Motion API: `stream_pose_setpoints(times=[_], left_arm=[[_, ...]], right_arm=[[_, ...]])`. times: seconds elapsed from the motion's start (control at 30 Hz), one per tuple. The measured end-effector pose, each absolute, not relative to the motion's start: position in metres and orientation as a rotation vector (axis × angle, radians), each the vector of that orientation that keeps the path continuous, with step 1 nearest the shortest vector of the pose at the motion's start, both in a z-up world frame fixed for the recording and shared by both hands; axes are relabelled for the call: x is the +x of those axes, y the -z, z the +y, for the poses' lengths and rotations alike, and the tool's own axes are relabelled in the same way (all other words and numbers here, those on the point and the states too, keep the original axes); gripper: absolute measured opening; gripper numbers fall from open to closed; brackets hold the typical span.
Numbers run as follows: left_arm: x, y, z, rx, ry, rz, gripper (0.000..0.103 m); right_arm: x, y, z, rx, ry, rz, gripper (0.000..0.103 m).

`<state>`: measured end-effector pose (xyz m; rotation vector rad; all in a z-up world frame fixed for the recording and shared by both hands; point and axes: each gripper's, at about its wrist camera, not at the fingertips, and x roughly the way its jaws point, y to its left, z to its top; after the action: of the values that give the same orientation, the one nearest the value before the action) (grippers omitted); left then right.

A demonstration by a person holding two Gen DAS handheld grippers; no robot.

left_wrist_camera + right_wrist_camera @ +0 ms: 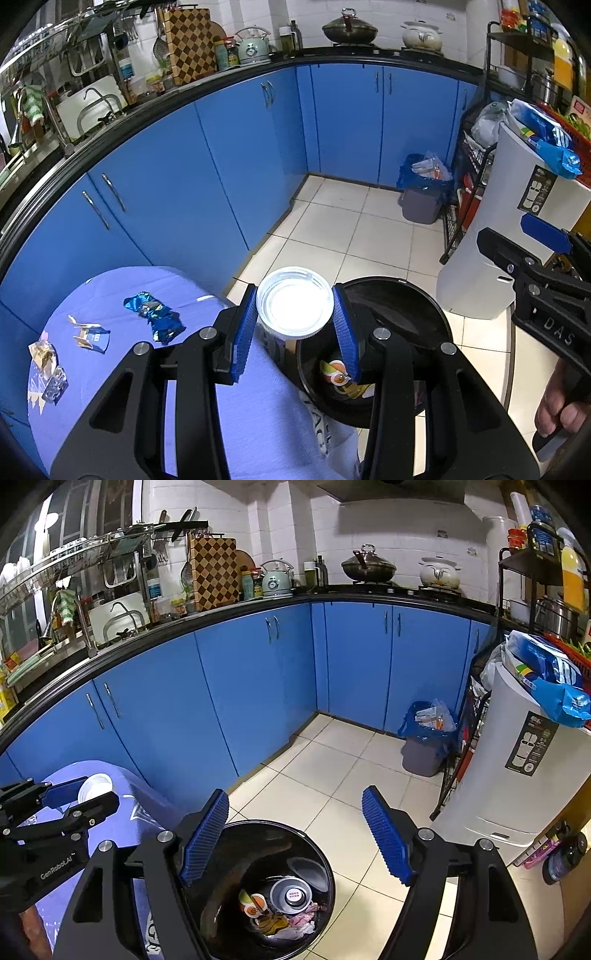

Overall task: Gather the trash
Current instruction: 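Open the right gripper over the bin while the left lowers the white lid inside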

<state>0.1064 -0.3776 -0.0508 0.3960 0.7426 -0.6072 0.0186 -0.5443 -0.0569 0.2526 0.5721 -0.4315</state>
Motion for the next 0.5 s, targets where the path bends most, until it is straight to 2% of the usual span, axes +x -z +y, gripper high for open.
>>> stream_pose_setpoints(times=[0.5], left_arm=[[0.103,0.052,-0.41,0.418,0.637,0.737,0.043]], right_arm=[[0.009,0.061,-0.561,0.263,0.458,0.571,0.073]])
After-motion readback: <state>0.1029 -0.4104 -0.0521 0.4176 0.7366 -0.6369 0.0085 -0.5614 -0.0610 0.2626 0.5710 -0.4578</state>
